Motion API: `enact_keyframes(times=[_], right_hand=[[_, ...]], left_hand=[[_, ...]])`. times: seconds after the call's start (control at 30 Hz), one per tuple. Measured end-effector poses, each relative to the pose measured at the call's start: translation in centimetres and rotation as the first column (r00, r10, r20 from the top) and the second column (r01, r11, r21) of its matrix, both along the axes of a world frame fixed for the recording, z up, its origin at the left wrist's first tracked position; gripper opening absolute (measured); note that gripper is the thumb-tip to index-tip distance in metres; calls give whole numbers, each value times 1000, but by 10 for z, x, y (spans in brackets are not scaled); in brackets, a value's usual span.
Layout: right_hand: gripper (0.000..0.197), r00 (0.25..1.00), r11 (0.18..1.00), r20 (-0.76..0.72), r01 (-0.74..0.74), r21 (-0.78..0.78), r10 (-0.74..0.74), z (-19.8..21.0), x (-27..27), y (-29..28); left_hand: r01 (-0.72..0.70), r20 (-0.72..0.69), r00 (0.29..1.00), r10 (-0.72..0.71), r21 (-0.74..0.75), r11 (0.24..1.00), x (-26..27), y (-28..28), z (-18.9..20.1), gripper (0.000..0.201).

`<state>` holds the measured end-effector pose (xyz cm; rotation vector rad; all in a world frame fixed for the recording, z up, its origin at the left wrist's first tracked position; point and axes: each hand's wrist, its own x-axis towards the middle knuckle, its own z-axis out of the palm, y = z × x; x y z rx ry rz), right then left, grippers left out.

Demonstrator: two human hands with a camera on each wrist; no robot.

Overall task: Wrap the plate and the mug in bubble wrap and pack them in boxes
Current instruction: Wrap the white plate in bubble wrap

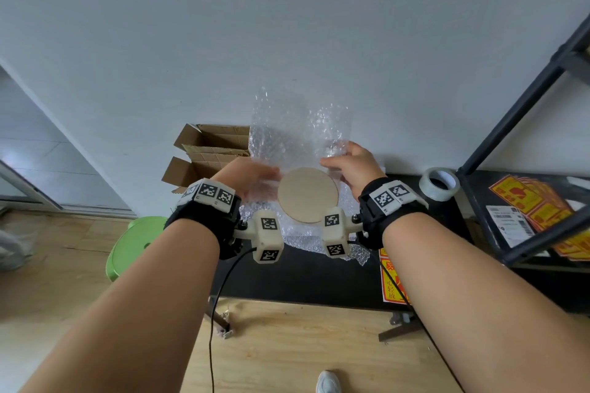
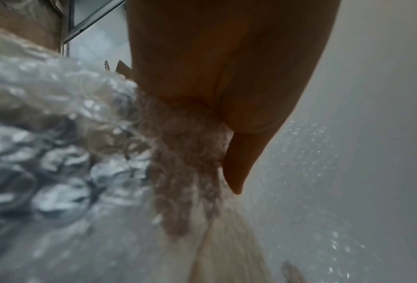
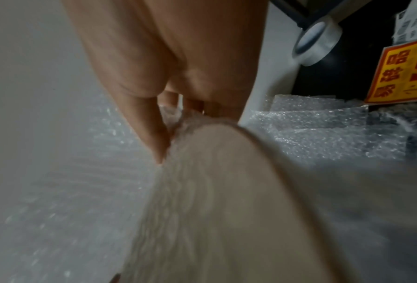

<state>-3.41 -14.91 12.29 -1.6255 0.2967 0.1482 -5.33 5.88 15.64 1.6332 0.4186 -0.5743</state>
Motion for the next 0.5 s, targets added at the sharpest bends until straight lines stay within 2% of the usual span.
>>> enact_keyframes(times=[0.07,0.17,0.27,0.37,0.43,0.5], right_hand=[[54,997,998,79,9,-61,-4,3,0,2],[42,986,989,129,-87,-119,102,4,-3,5],[39,978,976,9,-208,-68,209,5,-6,6],[33,934,936,-58,-348,59,352,7,-12,9],[32,940,940,-67,-326,105,334,6,-14,9],[27,955,956,-59,-287,63,291,2,-15,9]], left_hand=[[2,-29,1000,-4,-62,998,1,-1,0,31],[-64,-76,996,55,-119,991,1,-4,2,28],[-124,-76,990,119,-73,990,0,-6,3,29],[-170,-32,985,168,-44,984,2,-6,2,29],[-194,-40,981,192,-43,980,-1,-7,3,25],[-215,-33,976,213,-47,976,-2,-7,4,17]])
